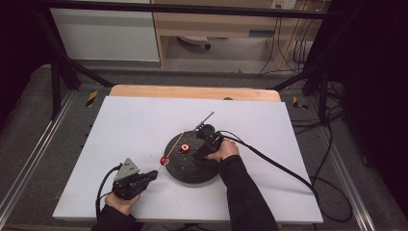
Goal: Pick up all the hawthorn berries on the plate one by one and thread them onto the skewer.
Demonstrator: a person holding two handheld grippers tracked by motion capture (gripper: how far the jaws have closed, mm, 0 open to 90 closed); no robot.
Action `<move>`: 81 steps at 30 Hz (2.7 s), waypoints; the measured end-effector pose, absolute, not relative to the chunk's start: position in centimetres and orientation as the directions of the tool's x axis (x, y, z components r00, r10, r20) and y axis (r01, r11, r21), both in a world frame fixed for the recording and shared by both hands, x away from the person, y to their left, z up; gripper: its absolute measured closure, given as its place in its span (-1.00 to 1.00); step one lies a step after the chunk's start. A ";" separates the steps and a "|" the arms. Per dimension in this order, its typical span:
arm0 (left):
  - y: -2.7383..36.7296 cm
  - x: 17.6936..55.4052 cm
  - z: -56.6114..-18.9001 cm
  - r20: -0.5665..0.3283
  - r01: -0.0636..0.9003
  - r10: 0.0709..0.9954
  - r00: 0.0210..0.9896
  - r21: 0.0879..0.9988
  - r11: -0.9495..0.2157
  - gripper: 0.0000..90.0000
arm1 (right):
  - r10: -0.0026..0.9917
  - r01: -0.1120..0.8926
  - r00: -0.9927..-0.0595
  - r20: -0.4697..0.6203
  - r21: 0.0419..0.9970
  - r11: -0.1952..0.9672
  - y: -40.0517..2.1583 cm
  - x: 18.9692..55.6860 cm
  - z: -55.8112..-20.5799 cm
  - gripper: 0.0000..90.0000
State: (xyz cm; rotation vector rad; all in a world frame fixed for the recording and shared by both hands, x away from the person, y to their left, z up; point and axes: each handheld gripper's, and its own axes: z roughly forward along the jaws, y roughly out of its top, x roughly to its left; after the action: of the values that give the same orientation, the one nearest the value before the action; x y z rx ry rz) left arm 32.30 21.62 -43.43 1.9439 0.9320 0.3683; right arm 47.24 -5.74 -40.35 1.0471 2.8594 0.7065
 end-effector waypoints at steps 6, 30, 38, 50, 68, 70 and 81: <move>21.6 32.3 -43.4 -0.114 0.461 0.734 0.669 0.839 -0.290 0.95 | 0.621 0.631 -0.765 0.171 0.394 0.668 -5.7 47.7 -40.8 0.12; 21.6 32.3 -43.4 -0.111 0.459 0.734 0.670 0.839 -0.292 0.95 | 0.630 0.646 -0.756 0.178 0.359 0.674 -5.8 47.9 -41.0 0.33; 21.5 32.2 -43.4 -0.110 0.458 0.734 0.670 0.839 -0.293 0.95 | 0.632 0.647 -0.753 0.181 0.375 0.664 -6.1 47.7 -40.2 0.34; 21.4 32.2 -43.4 -0.100 0.454 0.733 0.673 0.838 -0.302 0.95 | 0.620 0.635 -0.758 0.202 0.445 0.632 -6.6 46.9 -38.7 0.34; 21.1 31.9 -43.3 -0.078 0.439 0.730 0.679 0.840 -0.318 0.95 | 0.601 0.622 -0.752 0.270 0.590 0.515 -8.6 44.8 -37.2 0.34; 21.0 31.9 -43.3 -0.077 0.438 0.729 0.681 0.840 -0.320 0.95 | 0.600 0.621 -0.751 0.275 0.603 0.501 -8.7 44.5 -37.2 0.34; 20.9 31.7 -43.2 -0.075 0.429 0.725 0.685 0.846 -0.318 0.95 | 0.595 0.604 -0.734 0.327 0.714 0.353 -9.5 42.9 -37.1 0.34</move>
State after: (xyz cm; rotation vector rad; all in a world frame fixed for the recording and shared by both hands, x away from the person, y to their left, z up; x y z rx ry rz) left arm 31.68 20.92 -43.16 1.9600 0.8931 0.3977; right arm 42.91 -9.48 -37.13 1.1488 2.5934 1.3763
